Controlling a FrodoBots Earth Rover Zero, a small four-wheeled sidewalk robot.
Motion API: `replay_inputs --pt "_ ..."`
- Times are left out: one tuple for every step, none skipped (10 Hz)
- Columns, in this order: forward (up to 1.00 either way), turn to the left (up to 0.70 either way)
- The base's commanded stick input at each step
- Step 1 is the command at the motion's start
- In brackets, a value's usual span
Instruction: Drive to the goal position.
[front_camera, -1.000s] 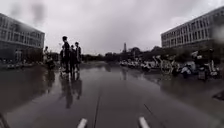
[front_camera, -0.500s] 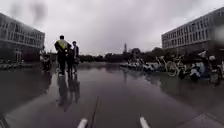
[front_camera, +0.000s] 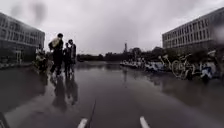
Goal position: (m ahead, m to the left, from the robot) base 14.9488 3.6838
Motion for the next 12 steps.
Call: replay_inputs --pt "0.91 0.0" --pt "0.91 0.0" --pt "0.91 0.0" --pt "0.91 0.0" --pt "0.91 0.0" --pt "0.91 0.0" --pt "0.91 0.0" --pt "0.91 0.0" --pt "0.91 0.0" --pt "0.91 0.0" --pt "0.91 0.0" --pt "0.91 0.0"
